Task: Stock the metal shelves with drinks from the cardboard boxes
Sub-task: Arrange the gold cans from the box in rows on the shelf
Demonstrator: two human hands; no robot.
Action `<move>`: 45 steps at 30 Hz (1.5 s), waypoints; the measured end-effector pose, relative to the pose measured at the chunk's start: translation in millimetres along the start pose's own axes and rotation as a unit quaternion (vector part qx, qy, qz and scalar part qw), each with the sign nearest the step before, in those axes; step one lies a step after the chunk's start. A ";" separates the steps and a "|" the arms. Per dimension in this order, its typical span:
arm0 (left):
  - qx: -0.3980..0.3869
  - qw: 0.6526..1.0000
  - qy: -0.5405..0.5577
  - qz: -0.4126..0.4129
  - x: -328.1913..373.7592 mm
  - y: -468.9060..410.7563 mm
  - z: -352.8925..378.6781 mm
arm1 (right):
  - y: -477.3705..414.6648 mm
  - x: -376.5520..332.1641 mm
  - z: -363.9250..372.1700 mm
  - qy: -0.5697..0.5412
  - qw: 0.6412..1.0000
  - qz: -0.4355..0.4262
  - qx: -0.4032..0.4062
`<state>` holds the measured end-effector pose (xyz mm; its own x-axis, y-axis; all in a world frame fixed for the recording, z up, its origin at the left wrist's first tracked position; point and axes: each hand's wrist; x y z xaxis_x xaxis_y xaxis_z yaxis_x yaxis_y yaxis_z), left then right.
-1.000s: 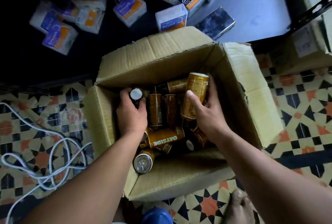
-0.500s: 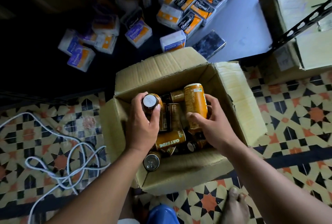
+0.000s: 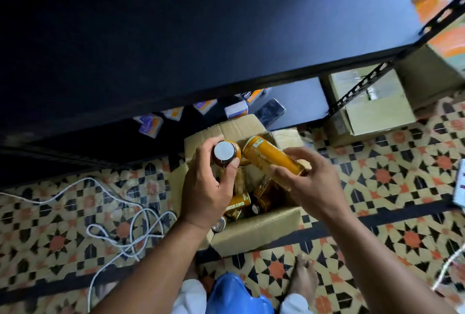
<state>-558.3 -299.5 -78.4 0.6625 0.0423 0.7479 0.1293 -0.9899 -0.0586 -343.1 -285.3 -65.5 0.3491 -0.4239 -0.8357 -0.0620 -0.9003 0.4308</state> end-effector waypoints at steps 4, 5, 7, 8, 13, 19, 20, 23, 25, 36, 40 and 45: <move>0.002 1.000 0.001 -0.021 72.1 5.8 -59.8 | 47.1 -67.8 -34.8 -0.003 1.000 0.023 -0.019; -0.001 1.000 0.003 -0.026 91.3 6.9 -76.0 | 60.3 -87.1 -44.0 -0.003 0.999 0.021 -0.029; -0.001 1.000 0.013 -0.026 130.0 7.0 -110.5 | 86.3 -129.5 -65.3 -0.006 0.999 -0.007 -0.035; 0.004 1.000 0.017 -0.020 147.7 6.4 -126.8 | 98.7 -151.6 -76.6 -0.008 0.999 -0.029 -0.025; 0.046 0.998 0.045 -0.004 228.4 -1.4 -201.3 | 143.5 -261.2 -122.0 0.012 0.981 -0.190 0.050; 0.092 0.993 0.043 0.056 312.4 -11.1 -275.8 | 172.2 -361.4 -155.0 -0.038 0.948 -0.305 0.080; 0.094 0.993 0.041 0.059 323.0 -12.9 -285.2 | 175.0 -374.3 -158.8 -0.035 0.938 -0.332 0.090; 0.095 0.993 0.025 0.065 352.7 -17.6 -308.3 | 179.0 -409.1 -169.9 -0.009 0.911 -0.399 0.105; 0.098 0.992 0.014 0.075 370.9 -21.0 -319.3 | 183.4 -429.3 -178.6 0.009 0.903 -0.419 0.091; 0.149 0.985 -0.019 0.083 434.5 -67.0 -358.0 | 173.7 -494.7 -210.7 0.089 0.897 -0.431 0.049; 0.141 0.987 -0.017 0.073 426.8 -97.6 -366.3 | 151.0 -507.5 -202.2 0.097 0.908 -0.404 0.059; 0.124 0.988 -0.026 0.084 405.3 -150.0 -373.7 | 116.3 -530.2 -177.6 0.103 0.911 -0.390 0.086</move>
<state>-584.9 -184.5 480.6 0.7260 -0.1062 0.6794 0.1866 -0.9205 -0.3433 -369.3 -147.8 488.1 0.5169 0.3627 -0.7754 0.1414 -0.9296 -0.3405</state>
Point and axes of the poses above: each hand's wrist, its own y-axis away from the middle knuckle, its own z-axis out of the palm, x = y × z, and after that the axes turned 7 degrees about -y, right-handed
